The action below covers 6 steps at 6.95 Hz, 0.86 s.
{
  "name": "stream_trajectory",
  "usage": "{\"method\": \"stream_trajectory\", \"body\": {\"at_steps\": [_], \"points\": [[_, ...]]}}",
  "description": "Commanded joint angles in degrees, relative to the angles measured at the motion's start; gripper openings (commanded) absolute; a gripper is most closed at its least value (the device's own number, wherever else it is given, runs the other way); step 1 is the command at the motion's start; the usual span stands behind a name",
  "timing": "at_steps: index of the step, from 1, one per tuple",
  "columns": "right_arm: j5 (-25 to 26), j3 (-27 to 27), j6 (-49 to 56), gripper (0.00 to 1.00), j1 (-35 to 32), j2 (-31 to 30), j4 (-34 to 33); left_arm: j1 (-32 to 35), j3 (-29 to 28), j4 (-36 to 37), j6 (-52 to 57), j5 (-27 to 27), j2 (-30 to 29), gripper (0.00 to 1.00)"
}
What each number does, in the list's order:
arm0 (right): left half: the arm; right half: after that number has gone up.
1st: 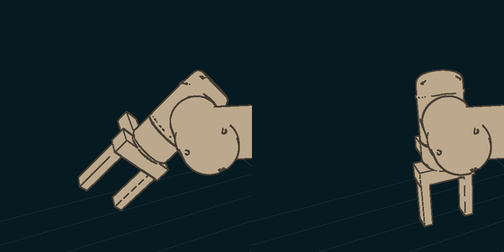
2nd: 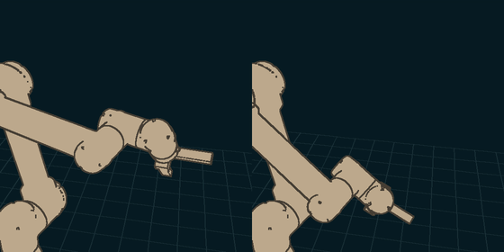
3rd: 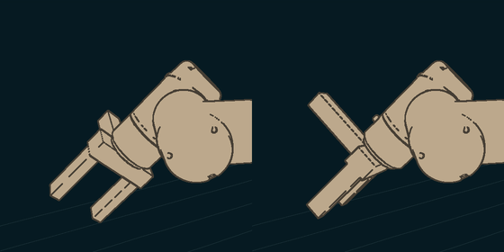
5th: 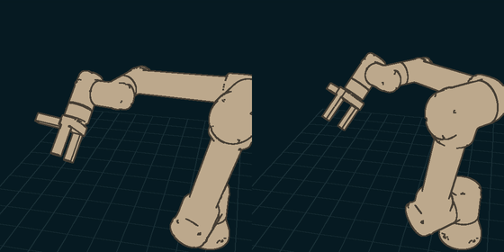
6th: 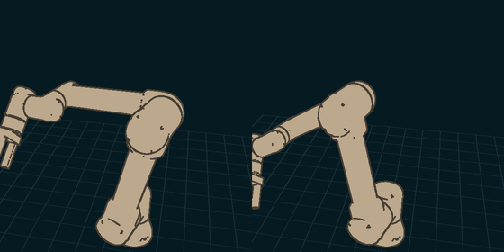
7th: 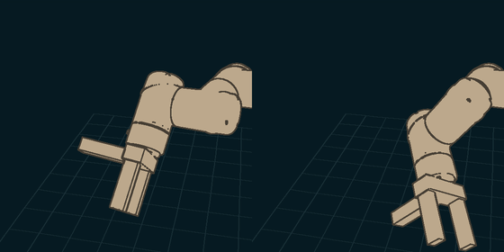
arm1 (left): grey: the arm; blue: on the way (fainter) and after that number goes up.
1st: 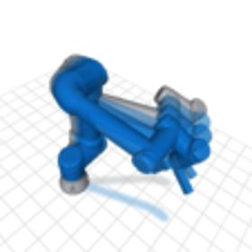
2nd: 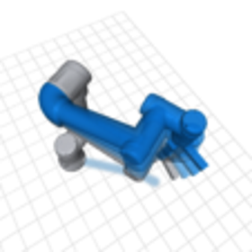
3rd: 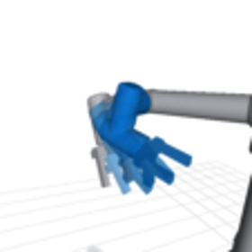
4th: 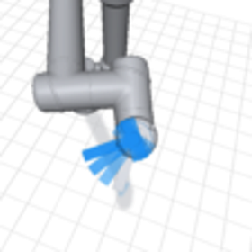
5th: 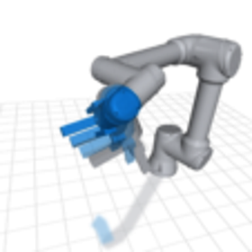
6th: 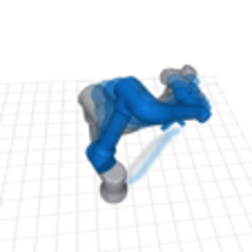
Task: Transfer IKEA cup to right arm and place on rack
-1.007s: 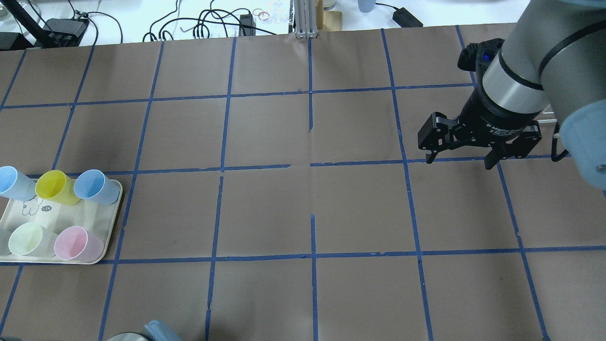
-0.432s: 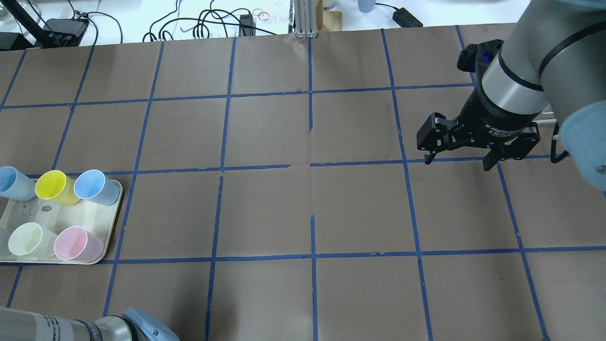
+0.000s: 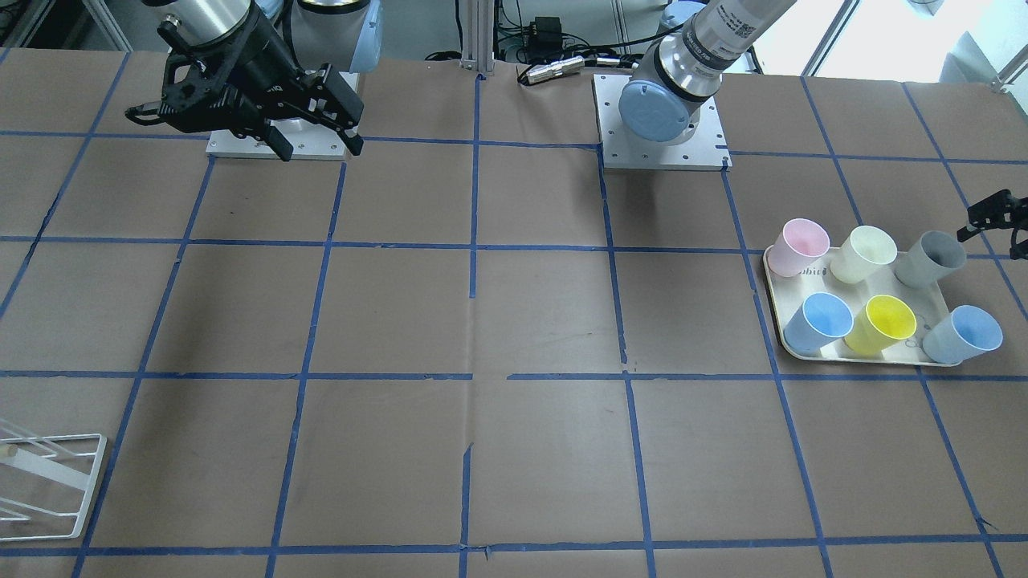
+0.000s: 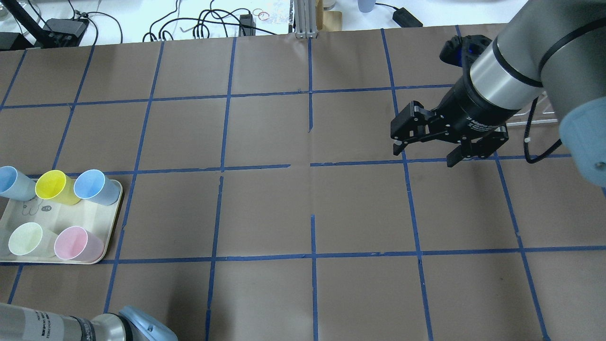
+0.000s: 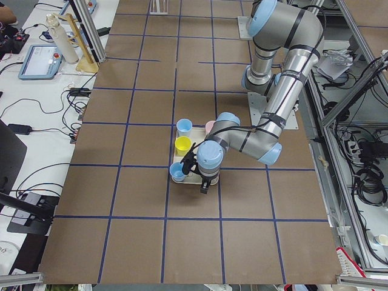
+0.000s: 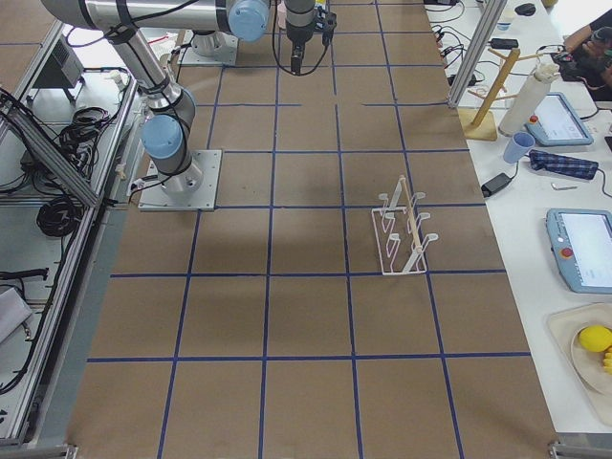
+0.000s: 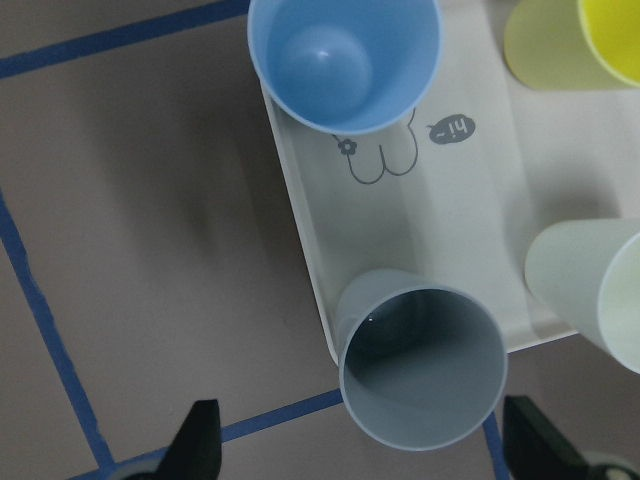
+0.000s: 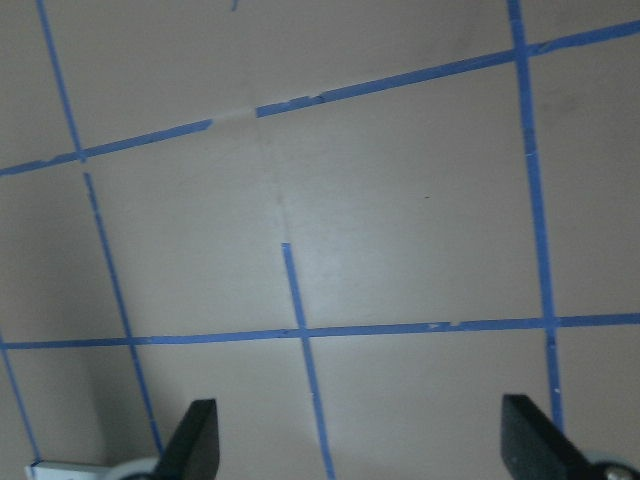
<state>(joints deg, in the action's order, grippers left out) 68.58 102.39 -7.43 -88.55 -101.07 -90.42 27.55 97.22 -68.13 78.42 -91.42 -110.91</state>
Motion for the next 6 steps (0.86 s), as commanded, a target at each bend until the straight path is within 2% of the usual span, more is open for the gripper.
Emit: {"method": "stream_trajectory", "body": {"at_steps": [1, 2, 4, 5, 6], "points": [[-17.5, 0.1, -0.5, 1.0, 0.6, 0.0, 0.2, 0.0, 4.6, 6.7, 0.2, -0.9, 0.3, 1.0], [-23.8, 0.4, -0.4, 1.0, 0.8, 0.1, 0.5, 0.2, 4.8, 6.9, 0.1, -0.9, -0.2, 1.0], [-32.1, 0.7, -0.3, 1.0, 0.8, 0.5, 1.6, 0.0, 5.0, 6.9, 0.3, -0.9, -0.6, 0.98], [-35.3, 0.7, -0.1, 1.0, 1.4, 1.7, 2.3, 0.0, 5.0, 6.8, 0.2, -1.1, -0.5, 0.82], [-38.7, 1.1, 0.0, 1.0, 2.6, 4.4, 2.5, 0.1, 4.9, 6.8, 0.2, -1.1, -0.6, 0.59]]}}
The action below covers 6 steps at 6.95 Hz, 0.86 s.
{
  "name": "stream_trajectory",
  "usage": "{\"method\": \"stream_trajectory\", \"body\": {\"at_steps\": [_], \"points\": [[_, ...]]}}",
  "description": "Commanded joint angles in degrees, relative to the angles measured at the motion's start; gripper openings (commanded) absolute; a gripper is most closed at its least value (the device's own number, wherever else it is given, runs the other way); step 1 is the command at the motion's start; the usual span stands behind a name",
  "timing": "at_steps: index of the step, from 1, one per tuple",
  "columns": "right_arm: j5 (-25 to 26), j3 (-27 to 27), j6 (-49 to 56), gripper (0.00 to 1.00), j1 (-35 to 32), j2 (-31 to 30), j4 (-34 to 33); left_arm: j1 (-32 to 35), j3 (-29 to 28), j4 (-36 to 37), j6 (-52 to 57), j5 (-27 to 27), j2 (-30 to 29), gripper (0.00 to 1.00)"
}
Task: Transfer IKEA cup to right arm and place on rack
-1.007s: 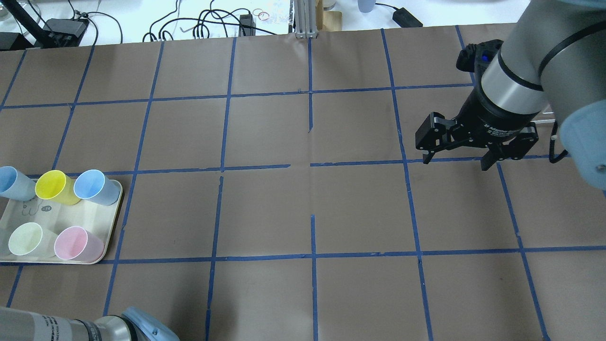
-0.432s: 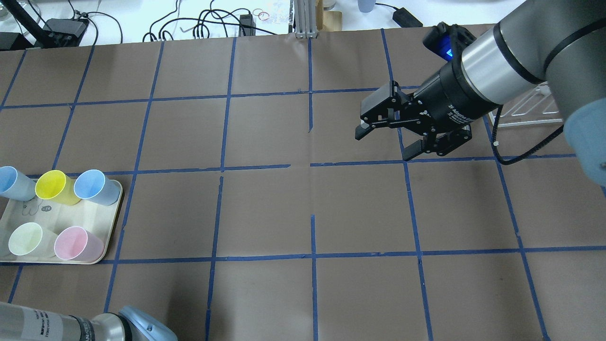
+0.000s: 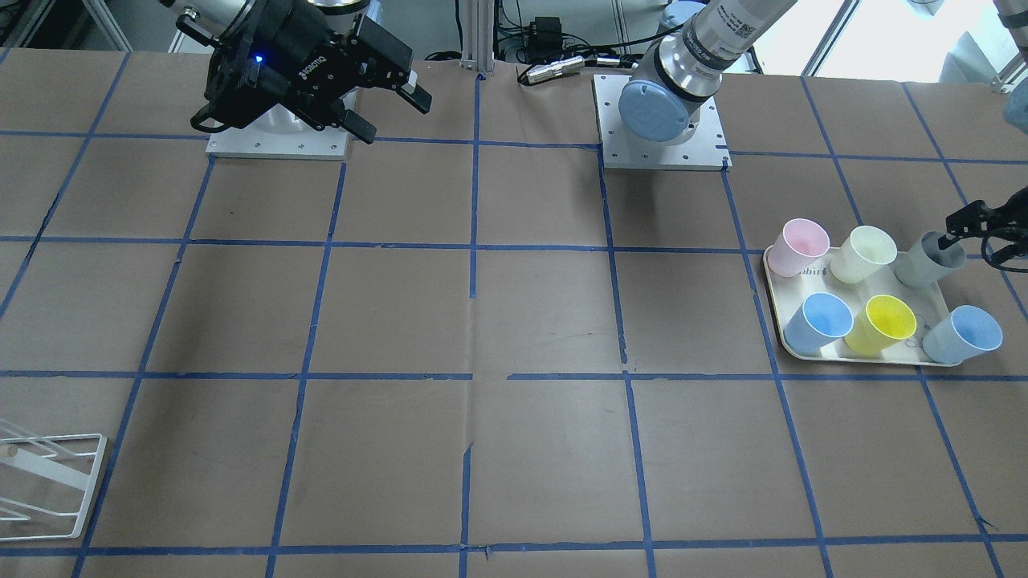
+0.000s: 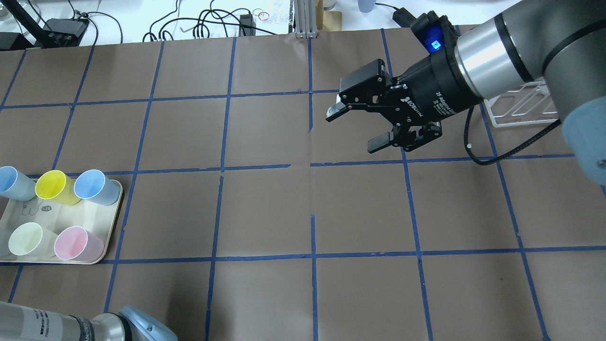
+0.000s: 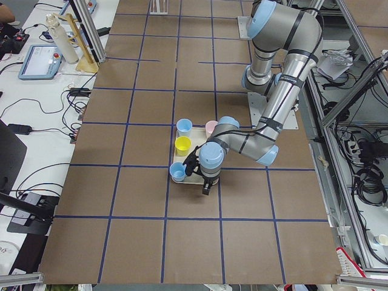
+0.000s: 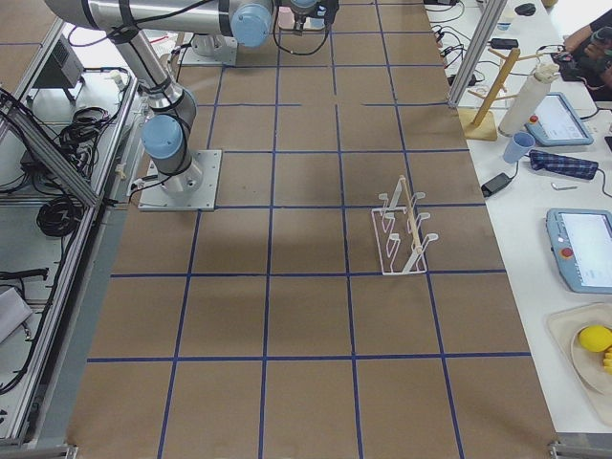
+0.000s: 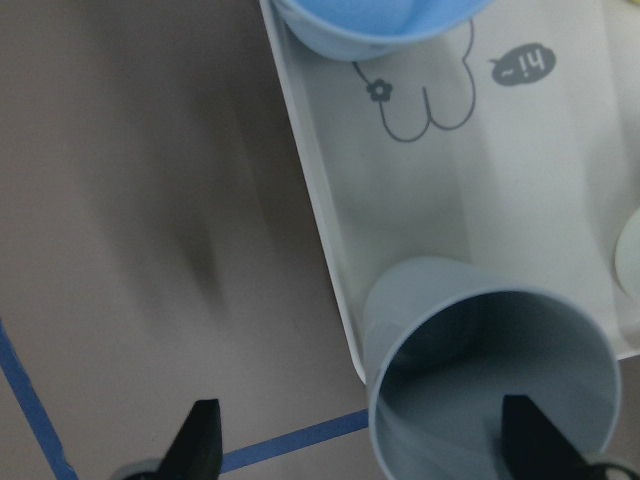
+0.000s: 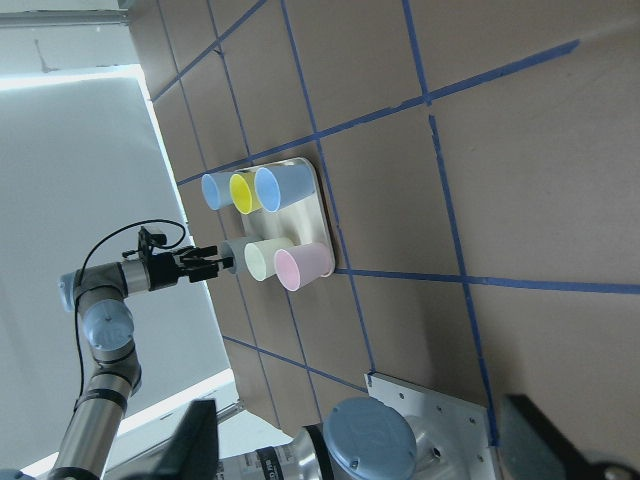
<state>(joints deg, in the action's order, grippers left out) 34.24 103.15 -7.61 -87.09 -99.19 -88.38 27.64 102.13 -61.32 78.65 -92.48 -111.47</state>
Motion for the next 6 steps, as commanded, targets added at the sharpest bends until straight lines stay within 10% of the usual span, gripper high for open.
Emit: {"method": "stream_trajectory", "body": {"at_steps": [1, 3, 6], "points": [[-9.8, 0.6, 1.9, 1.0, 1.8, 4.0, 0.5, 0.0, 0.0, 0.0, -0.1, -0.1, 0.0, 0.32], [-13.5, 1.9, 3.3, 1.0, 1.8, 3.3, 1.2, 0.0, 0.1, -0.2, -0.1, -0.1, -0.1, 0.0], [-19.9, 3.8, 3.5, 1.0, 2.0, 2.7, 1.9, 0.0, -0.7, -2.8, -0.1, 0.0, 1.4, 0.0]]}}
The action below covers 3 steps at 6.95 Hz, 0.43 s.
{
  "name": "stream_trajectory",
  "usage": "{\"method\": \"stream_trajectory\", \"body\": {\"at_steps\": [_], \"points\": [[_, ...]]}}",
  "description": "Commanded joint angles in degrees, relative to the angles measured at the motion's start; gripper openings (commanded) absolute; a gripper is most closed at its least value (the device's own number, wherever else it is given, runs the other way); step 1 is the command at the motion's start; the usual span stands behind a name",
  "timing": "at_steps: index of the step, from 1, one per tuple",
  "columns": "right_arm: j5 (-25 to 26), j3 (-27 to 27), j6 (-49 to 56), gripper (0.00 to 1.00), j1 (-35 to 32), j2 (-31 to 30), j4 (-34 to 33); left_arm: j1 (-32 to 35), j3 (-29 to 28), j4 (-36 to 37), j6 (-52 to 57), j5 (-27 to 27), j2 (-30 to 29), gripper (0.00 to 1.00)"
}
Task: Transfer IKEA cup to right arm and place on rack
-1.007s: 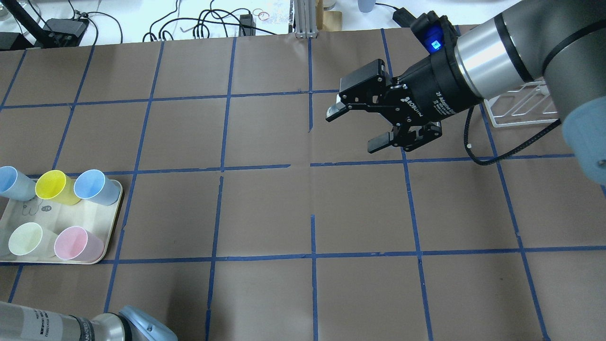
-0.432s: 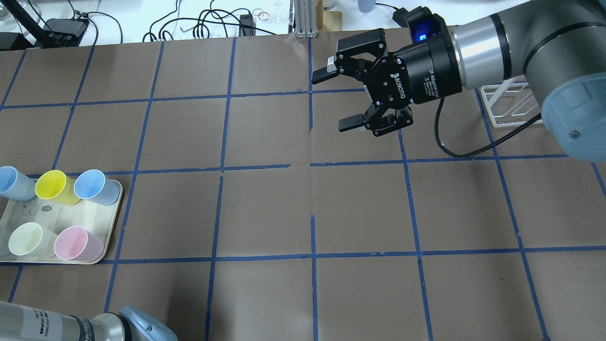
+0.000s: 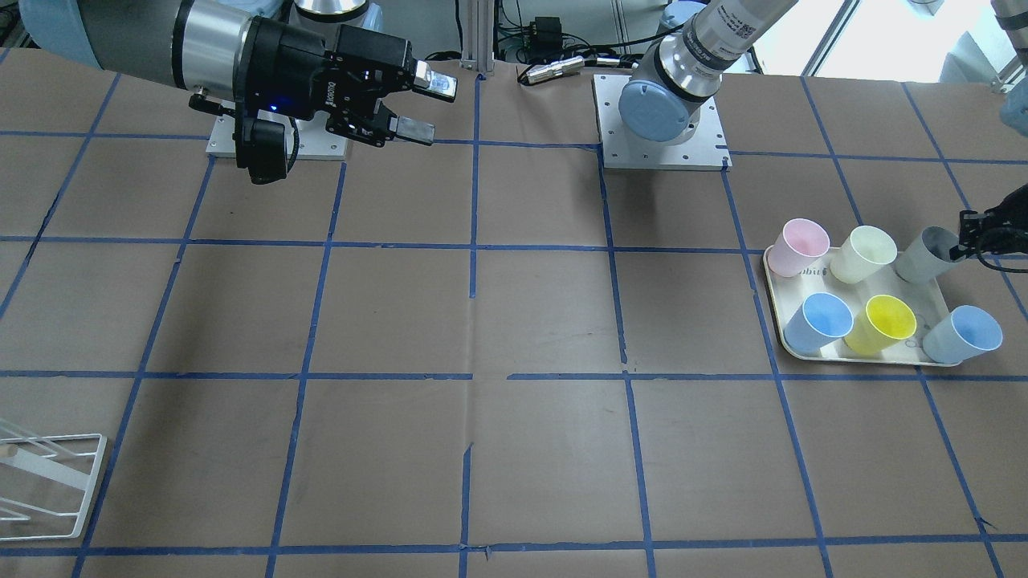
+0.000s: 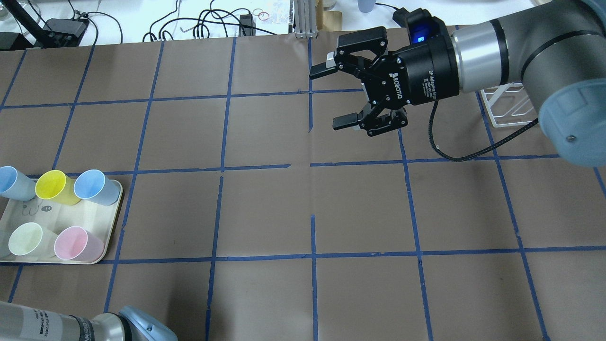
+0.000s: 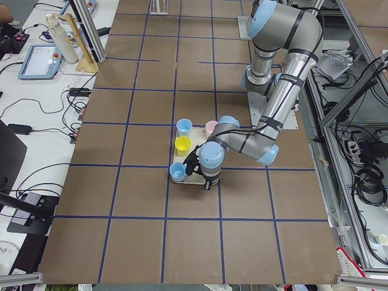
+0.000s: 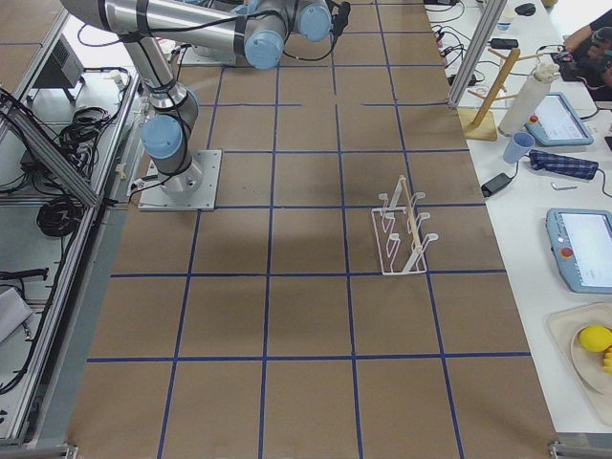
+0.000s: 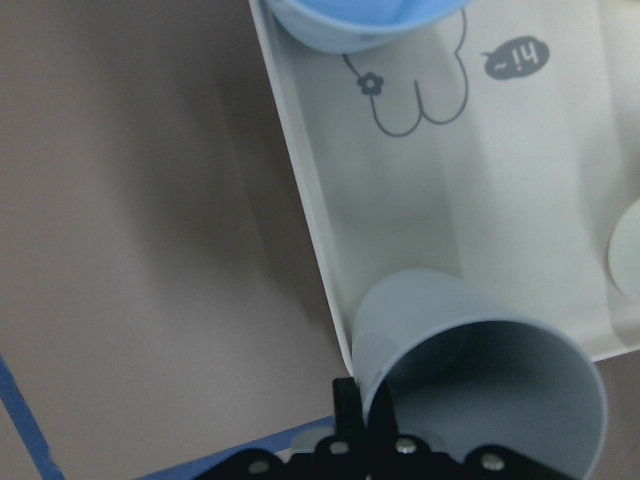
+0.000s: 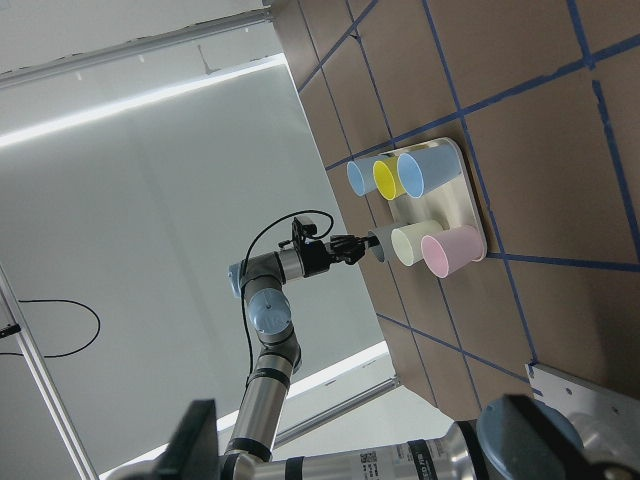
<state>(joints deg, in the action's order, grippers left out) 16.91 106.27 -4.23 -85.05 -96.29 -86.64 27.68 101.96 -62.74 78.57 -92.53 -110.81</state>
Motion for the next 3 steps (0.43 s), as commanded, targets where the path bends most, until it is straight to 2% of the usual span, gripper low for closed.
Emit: {"method": "stream_trajectory", "body": {"at_steps": [1, 2, 3], "points": [[-5.5, 1.2, 0.1, 1.0, -0.1, -0.6, 0.2, 0.2, -1.6, -3.2, 0.1, 0.2, 1.7, 0.0], [-7.6, 2.7, 0.1, 1.0, 0.1, -1.4, 0.2, 0.4, -3.8, -6.1, 0.1, 0.2, 3.1, 0.0], [-12.6, 4.4, 1.4, 1.0, 0.1, -2.4, 0.1, 0.7, -8.0, -13.5, 0.1, 0.3, 4.8, 0.0]]}}
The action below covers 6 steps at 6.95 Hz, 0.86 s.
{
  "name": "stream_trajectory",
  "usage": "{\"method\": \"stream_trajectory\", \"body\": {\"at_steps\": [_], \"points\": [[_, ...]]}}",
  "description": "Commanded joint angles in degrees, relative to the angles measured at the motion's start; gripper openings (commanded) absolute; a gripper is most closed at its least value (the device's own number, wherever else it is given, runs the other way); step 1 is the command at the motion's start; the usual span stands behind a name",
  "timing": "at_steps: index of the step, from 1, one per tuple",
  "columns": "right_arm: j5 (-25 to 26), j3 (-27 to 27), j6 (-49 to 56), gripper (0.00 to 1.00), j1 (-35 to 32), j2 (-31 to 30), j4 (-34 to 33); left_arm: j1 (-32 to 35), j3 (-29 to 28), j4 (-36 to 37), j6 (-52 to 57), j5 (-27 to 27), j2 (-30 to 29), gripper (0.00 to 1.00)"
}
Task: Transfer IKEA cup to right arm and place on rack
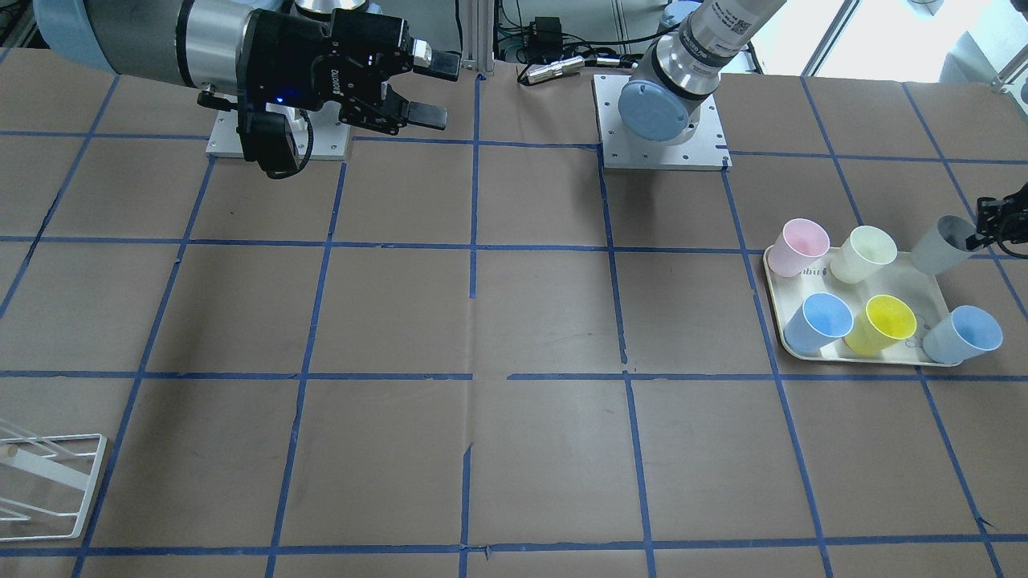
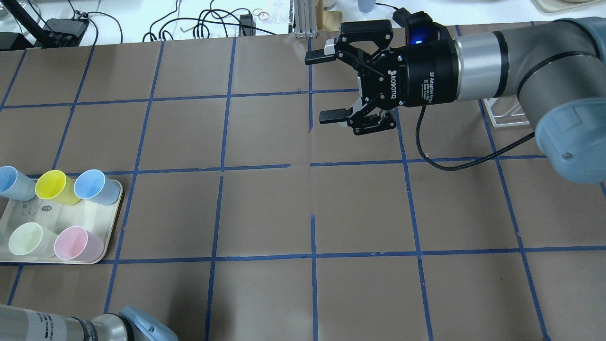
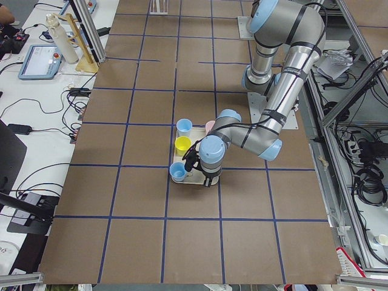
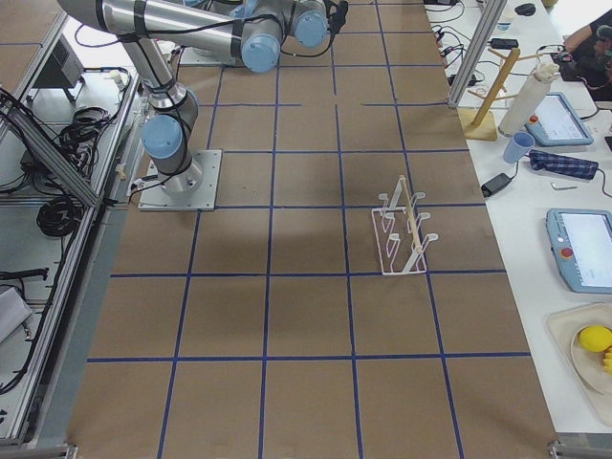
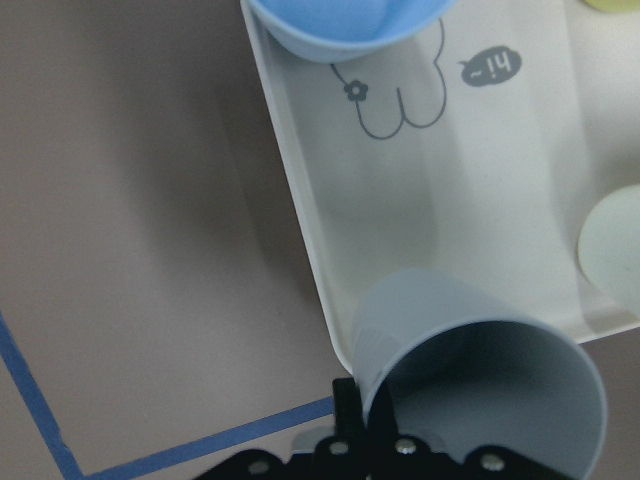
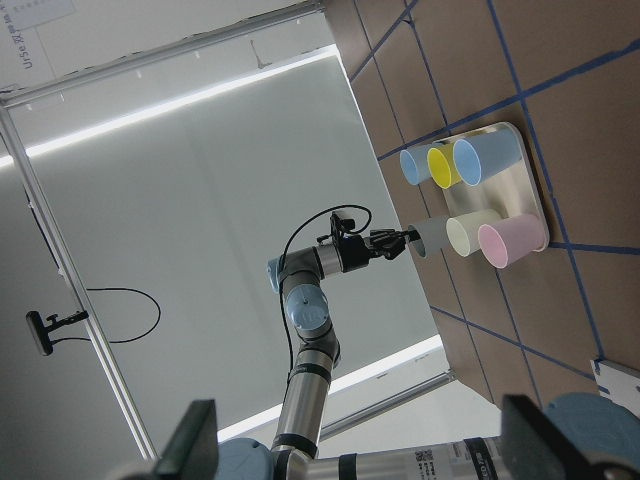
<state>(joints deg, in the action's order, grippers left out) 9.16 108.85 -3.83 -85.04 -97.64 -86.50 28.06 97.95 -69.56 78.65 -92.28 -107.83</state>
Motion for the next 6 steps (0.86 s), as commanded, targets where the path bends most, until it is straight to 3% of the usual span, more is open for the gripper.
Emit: {"method": "stream_trajectory", "body": {"at_steps": [1, 2, 3, 4, 5, 6], "points": [[-8.4, 3.1, 5.5, 1.0, 0.1, -1.3, -0.1, 1.6, -8.7, -14.0, -1.3, 0.3, 3.5, 0.0], [-10.7, 3.3, 10.6, 1.0, 0.0, -1.2, -0.1, 6.1, -12.8, -21.8, -4.0, 1.1, 5.6, 0.0], [-10.9, 3.4, 14.2, 1.0, -0.2, -1.2, 0.0, 11.5, -15.7, -32.3, -9.8, 5.8, 8.3, 0.0], [-10.5, 3.5, 15.3, 1.0, -0.3, -1.0, -0.1, 17.8, -17.7, -36.5, -16.3, 9.8, 10.7, 0.0], [-10.6, 3.6, 15.9, 1.0, -0.2, -0.7, 0.4, 23.6, -18.0, -43.1, -19.4, 12.2, 12.0, 0.0], [-10.7, 3.7, 16.2, 1.0, -0.1, -0.7, 2.3, 26.8, -17.5, -49.4, -20.5, 18.7, 12.6, 0.0]]}}
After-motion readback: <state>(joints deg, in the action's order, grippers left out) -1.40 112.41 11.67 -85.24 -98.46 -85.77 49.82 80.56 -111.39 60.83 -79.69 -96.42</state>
